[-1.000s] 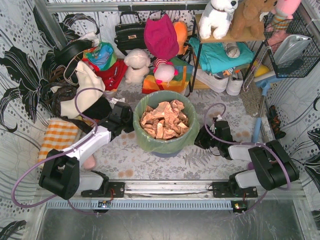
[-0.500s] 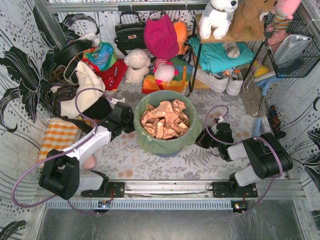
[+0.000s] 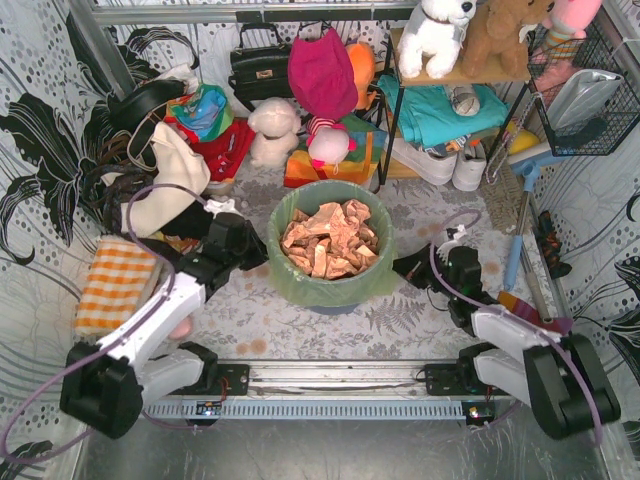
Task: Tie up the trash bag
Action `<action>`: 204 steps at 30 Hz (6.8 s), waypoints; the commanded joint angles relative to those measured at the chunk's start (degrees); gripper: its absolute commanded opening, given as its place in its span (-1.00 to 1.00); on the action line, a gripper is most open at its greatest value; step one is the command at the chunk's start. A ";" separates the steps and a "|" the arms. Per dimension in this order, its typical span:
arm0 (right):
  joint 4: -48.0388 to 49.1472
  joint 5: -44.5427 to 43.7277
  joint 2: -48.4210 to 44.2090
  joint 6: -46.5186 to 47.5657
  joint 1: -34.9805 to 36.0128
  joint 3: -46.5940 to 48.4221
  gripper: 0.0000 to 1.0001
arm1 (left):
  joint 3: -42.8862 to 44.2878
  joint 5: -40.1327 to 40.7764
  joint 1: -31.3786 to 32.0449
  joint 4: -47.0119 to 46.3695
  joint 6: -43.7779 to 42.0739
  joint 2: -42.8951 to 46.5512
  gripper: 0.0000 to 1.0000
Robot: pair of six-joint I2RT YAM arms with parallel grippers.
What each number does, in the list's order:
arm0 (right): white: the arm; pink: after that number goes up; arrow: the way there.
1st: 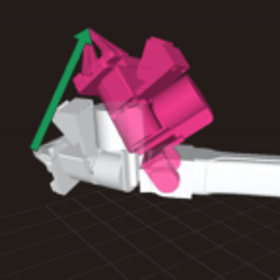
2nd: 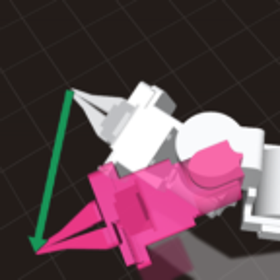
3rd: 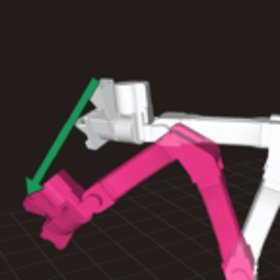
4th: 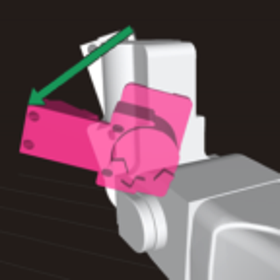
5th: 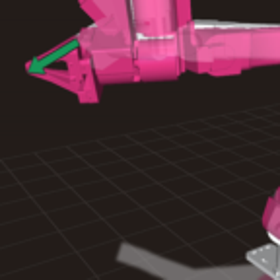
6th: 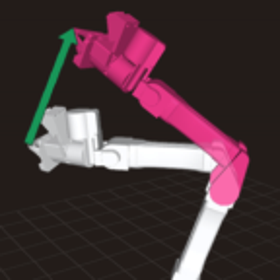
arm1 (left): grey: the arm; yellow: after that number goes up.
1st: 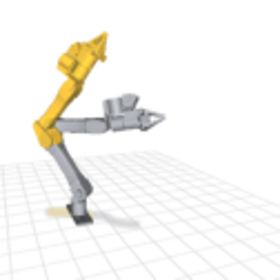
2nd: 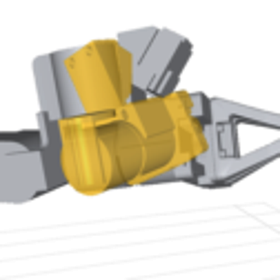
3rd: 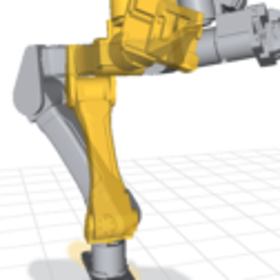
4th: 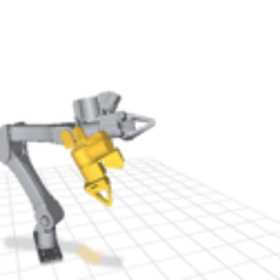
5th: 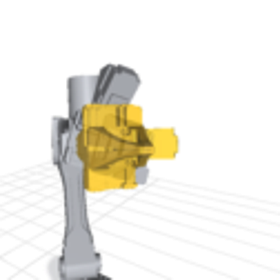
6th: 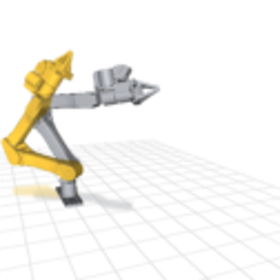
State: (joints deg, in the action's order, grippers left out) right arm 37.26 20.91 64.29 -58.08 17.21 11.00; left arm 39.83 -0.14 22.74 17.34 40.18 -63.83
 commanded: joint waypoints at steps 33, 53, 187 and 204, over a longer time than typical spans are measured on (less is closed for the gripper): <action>-20.78 8.49 -27.00 10.15 -0.25 26.50 -1.00 | 5.75 -11.65 -0.27 -4.32 -5.23 35.46 -1.00; -8.92 20.28 -12.72 5.08 -0.16 35.54 -1.00 | 15.80 -22.78 -0.24 -14.53 -5.54 20.41 -1.00; -54.96 23.02 -12.15 15.13 -0.16 55.05 -1.00 | 25.41 -57.30 -2.94 6.88 -6.87 8.77 -1.00; -25.89 23.34 -5.85 0.13 1.26 45.53 -1.00 | 27.50 -60.54 -4.20 -22.67 10.09 0.86 -1.00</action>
State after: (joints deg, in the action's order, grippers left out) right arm 1.54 43.31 57.41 -54.74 17.17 57.71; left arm 64.93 -59.07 18.70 4.82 46.72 -61.80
